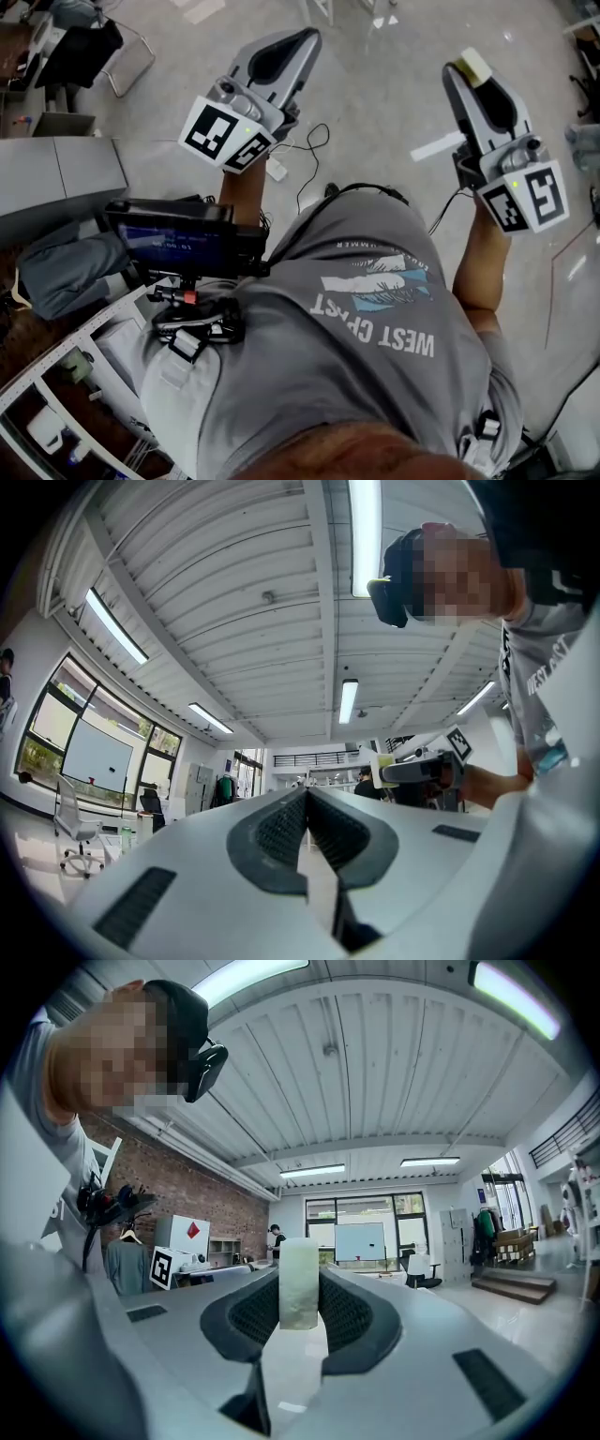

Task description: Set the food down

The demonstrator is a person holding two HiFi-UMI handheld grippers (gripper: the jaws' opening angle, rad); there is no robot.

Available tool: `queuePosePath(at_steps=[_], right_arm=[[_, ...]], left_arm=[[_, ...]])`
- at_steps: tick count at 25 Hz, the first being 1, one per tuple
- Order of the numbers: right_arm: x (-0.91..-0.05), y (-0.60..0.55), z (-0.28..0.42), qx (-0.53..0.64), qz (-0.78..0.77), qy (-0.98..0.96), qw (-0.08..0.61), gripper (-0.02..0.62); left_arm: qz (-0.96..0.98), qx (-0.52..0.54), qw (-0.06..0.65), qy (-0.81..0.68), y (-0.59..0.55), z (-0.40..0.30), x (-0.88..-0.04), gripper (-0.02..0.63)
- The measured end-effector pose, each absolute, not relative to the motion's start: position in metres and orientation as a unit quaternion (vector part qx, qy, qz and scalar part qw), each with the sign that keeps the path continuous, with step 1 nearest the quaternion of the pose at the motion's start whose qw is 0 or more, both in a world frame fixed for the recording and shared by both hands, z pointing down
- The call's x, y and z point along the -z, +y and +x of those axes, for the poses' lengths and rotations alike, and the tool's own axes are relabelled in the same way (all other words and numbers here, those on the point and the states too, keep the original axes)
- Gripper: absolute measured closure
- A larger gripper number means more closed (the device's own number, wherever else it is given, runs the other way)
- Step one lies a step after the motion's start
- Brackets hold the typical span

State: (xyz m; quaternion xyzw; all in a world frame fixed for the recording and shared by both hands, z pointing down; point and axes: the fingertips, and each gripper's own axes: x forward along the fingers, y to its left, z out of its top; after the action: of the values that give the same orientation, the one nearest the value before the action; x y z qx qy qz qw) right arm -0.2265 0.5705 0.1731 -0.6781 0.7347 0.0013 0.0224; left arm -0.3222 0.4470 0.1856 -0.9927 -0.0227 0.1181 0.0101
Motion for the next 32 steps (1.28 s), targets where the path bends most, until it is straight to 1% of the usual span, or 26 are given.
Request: queuePosePath(at_steps=[8, 18, 25, 32], right_arm=[[-0.171, 0.564, -0.21, 0.005, -0.669, 0.743, 0.025, 0.492], [-0.167, 0.541, -0.144, 0.011, -0.648, 0.761, 0.034, 0.492], [-0.171, 0.549, -0.086, 0.006, -0.632, 0.773, 0.047, 0.492], [-0.169, 0.528, -0.07, 0.01, -0.615, 0.786, 0.053, 0.492]], left_arm=[[-0.994, -0.103, 0.011, -0.025, 0.451, -0.298, -0.184, 0.598], [-0.996, -0.087, 0.016, -0.01, 0.44, -0.226, -0.177, 0.598], [-0.997, -0.078, 0.031, -0.001, 0.456, -0.158, -0.186, 0.598], [-0.997, -0.07, 0.031, 0.013, 0.442, -0.138, -0.186, 0.598]])
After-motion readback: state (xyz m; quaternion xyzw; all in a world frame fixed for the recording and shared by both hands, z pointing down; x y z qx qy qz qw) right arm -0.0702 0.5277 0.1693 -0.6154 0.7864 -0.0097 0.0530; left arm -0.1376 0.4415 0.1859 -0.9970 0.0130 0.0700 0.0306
